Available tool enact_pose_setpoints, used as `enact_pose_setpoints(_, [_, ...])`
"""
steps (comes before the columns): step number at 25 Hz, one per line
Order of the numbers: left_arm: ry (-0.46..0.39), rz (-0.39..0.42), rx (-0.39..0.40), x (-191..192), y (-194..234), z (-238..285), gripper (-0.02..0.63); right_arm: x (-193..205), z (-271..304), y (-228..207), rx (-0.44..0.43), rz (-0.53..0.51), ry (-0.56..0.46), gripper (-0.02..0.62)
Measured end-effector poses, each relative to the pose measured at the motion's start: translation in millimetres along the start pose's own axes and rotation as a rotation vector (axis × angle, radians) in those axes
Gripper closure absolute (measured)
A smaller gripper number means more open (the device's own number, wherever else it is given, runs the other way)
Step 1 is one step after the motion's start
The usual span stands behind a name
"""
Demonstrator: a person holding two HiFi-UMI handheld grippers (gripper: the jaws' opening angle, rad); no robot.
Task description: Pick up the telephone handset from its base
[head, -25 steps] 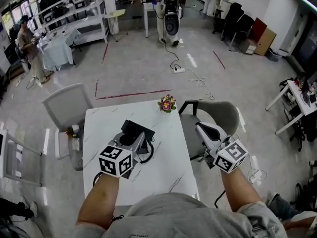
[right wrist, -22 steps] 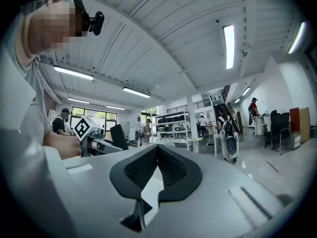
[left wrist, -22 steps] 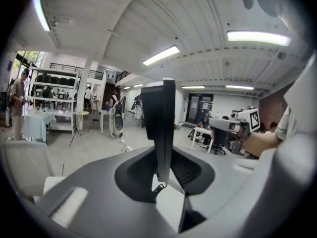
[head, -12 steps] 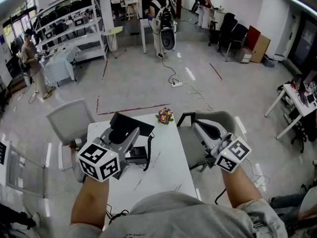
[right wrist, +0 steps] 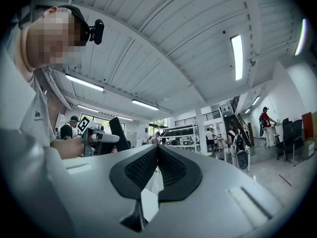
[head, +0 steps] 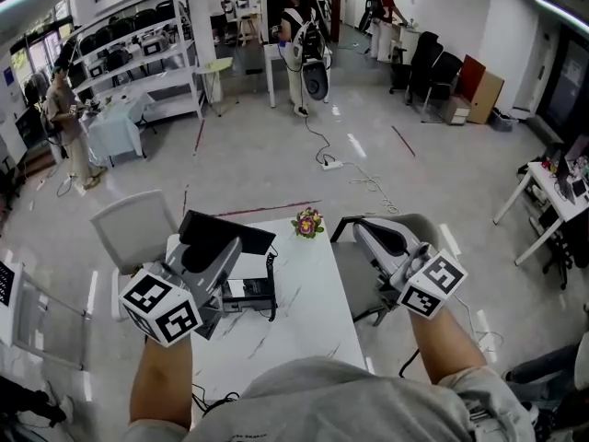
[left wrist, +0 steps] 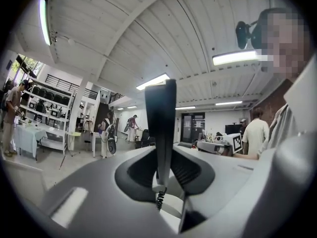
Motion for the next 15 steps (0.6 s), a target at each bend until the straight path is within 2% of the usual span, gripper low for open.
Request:
enact_pose_setpoints(6, [-0.020,-0.036,-0.026,-5,8,-20,0.469,-6,10,5,-0.006,0.002,0.004,0.592])
enact_pose_setpoints(15, [-0.032,-0.028,-0.031,-7,7,-22,0.469,-12,18,3,-0.018,-0.017,0.011,0.592])
Point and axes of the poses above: the fingertips, and each gripper's own axes: z forward along the fingers, y to its left, x out of its underside, the point moved 10 cm from there along -z, backward along the fingers, and after that the axes turned 4 degrees about -z, right-handed, at the moved point
